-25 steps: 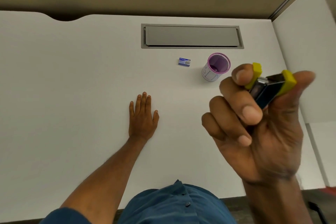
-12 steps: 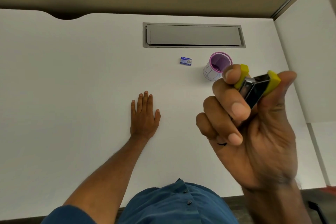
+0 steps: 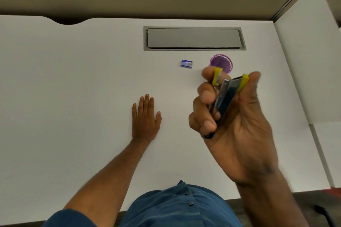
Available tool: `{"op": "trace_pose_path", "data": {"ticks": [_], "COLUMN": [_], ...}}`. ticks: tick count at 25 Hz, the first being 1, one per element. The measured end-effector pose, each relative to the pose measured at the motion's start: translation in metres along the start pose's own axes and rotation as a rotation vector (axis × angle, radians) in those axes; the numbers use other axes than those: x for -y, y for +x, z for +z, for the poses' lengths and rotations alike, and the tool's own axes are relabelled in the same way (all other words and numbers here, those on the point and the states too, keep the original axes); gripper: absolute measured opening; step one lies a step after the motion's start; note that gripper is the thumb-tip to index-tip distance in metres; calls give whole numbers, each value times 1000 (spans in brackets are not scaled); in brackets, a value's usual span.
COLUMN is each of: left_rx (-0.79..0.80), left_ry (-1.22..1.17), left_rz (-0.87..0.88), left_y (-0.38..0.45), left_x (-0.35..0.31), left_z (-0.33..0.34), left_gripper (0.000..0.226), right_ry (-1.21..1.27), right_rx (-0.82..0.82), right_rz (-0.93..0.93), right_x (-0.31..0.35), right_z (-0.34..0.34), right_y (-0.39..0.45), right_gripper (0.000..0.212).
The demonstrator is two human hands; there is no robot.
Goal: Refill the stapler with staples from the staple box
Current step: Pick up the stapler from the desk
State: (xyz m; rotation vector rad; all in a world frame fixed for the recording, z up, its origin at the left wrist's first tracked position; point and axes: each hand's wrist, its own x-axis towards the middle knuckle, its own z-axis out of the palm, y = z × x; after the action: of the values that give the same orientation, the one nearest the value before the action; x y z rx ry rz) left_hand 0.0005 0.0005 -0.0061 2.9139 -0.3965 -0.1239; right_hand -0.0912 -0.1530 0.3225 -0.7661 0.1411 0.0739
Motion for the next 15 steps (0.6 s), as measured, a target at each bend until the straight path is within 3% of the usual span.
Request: {"op": "trace_pose_path", "data": {"ticks": [4,7,9,11,15], "left_rx": [135,304,436,465,391], "left_ry": [-311,-1040,-1485,-1613,-1610], "left_rz": [-200,-457,-490,-439,-396], "left_y": [3,-6,-25,-45,-62], "left_x": [-30,-74,-99,-115,-131], "left_z": [-19,-82,-124,-148,-165], "left_gripper": [58,46,42,44,37], "right_ry": [-261,-473,-530,-521,-367], "right_rx": [-281,-492,-540,-559,-627], "right_rz": [79,197,207,167,100], "right_x": [-29,-57,-74,-82,-86], "right_z": [-32,-66,-80,-85,-68], "right_y": [16,22,19,15,8], "right_gripper": [60,55,46,39,36]}}
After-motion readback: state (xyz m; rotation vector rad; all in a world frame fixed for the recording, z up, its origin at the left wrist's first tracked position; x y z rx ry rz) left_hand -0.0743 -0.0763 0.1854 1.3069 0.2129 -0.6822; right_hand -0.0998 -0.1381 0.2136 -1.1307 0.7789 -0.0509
